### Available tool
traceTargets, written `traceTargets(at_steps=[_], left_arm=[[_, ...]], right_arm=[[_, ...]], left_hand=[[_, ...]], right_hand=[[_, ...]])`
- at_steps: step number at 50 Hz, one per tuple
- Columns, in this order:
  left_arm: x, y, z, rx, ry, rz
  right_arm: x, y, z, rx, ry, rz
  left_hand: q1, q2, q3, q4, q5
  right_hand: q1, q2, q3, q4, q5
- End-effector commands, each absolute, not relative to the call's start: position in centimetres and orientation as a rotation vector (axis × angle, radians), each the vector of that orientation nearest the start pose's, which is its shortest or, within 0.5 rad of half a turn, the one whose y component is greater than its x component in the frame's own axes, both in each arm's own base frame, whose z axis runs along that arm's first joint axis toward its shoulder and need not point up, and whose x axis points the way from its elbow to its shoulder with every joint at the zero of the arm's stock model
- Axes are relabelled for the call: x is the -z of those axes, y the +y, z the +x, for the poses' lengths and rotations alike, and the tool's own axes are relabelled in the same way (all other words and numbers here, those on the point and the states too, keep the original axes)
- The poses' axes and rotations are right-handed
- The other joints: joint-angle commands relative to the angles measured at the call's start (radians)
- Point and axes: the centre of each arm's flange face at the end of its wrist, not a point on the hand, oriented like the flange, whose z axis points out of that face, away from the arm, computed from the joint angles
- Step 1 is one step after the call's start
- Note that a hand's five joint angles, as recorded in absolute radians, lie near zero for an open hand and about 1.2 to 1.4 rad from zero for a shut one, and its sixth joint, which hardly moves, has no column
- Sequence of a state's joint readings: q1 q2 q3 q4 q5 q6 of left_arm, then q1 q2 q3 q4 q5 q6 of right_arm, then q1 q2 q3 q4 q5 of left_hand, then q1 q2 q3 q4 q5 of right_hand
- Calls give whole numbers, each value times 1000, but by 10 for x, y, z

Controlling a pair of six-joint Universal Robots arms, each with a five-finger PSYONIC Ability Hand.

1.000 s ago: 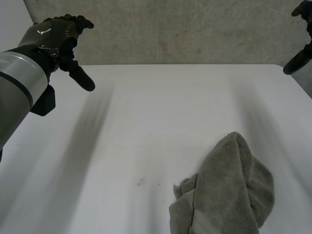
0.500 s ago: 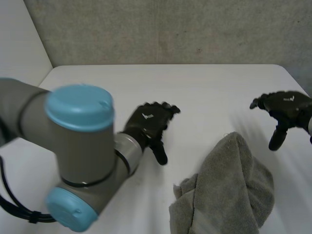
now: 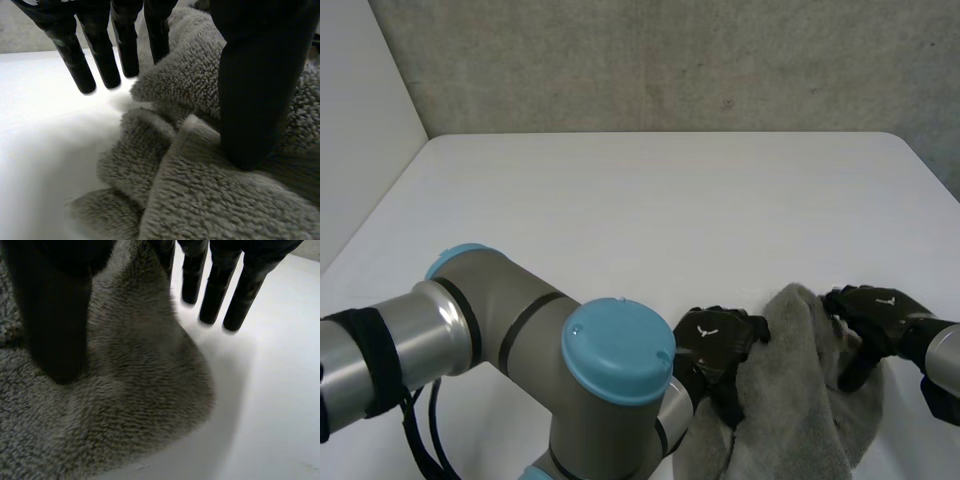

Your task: Fold the towel.

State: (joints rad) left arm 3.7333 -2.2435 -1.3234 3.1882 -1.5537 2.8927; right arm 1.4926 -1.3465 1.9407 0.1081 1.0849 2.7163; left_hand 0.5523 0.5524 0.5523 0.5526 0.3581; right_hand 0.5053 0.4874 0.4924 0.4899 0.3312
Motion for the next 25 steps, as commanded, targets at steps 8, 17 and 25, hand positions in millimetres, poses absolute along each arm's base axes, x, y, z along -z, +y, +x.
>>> traceTargets(at_steps=[8,17,25], left_arm=[[-212,-146,-416,-1431,-1829,-642],[-385,-236,-352,-1941,-1457,-228],[-386,-250,-335,-1983,-1468,-185]], right_arm=[[-185,-285,156,1585,2383,-781],[-334,-311,177,2294,1667,-645],[-353,-292,194,2243,1504,-570]], left_hand=[[844,844,844,844,864],[844,844,844,844,864],[844,844,844,844,864]], right_hand=[[891,909,904,906,891],[891,909,904,906,891],[891,909,904,906,891]])
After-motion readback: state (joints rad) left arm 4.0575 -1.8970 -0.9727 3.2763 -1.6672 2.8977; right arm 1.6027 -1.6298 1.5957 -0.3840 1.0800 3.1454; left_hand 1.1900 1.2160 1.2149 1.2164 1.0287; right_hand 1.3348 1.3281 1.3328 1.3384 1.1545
